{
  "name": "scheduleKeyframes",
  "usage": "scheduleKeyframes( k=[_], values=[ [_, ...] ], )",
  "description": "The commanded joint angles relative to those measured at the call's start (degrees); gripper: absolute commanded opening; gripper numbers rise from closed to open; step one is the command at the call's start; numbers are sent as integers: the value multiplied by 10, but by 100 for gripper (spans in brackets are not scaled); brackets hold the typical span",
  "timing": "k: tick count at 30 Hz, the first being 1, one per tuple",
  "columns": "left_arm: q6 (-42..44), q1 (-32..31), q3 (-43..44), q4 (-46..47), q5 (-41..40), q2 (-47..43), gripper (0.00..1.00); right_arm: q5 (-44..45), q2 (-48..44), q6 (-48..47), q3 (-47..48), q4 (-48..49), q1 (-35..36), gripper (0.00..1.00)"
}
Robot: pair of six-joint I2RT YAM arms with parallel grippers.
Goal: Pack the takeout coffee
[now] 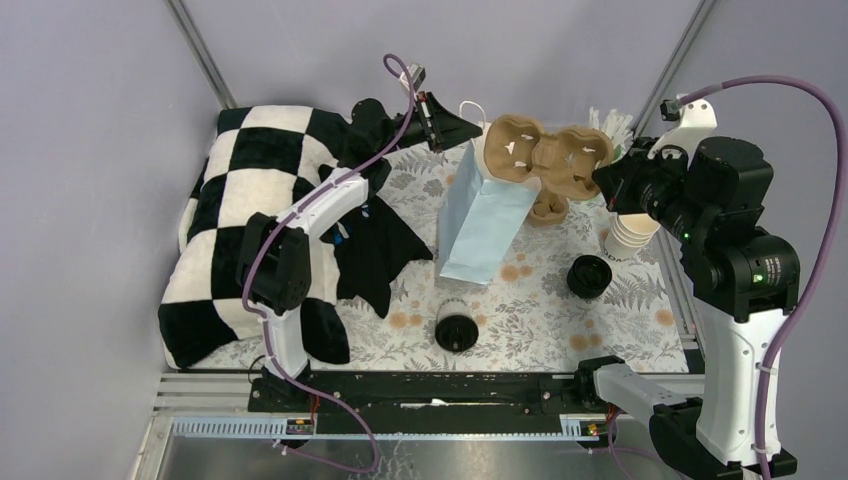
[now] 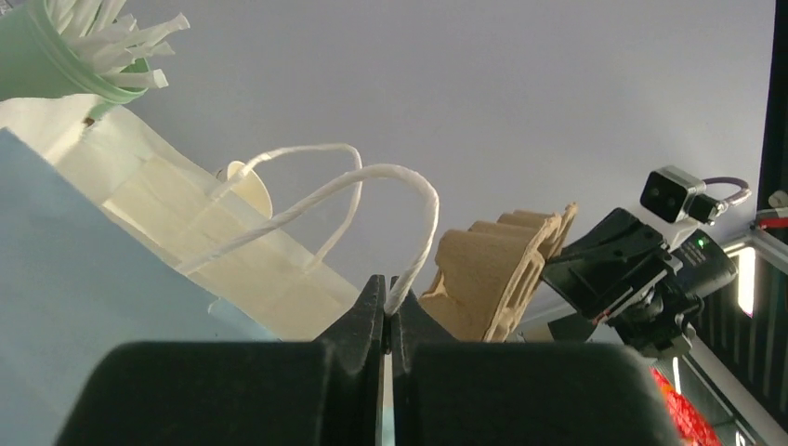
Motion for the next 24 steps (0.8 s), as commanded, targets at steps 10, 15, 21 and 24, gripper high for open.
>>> scheduleKeyframes(
  k=[10, 15, 21, 24],
  values=[
    [-76, 46, 141, 109, 117, 108, 0, -73, 42, -51, -3, 48, -1, 0],
    [-70, 45, 120, 105, 145, 104, 0, -43, 63, -74, 9, 39, -1, 0],
    [-48, 45, 79, 88, 159, 85, 0, -15, 73, -96, 8, 23, -1, 0],
    [-35, 45, 78, 70, 174, 81, 0, 35, 76, -137, 11, 6, -1, 0]
  ],
)
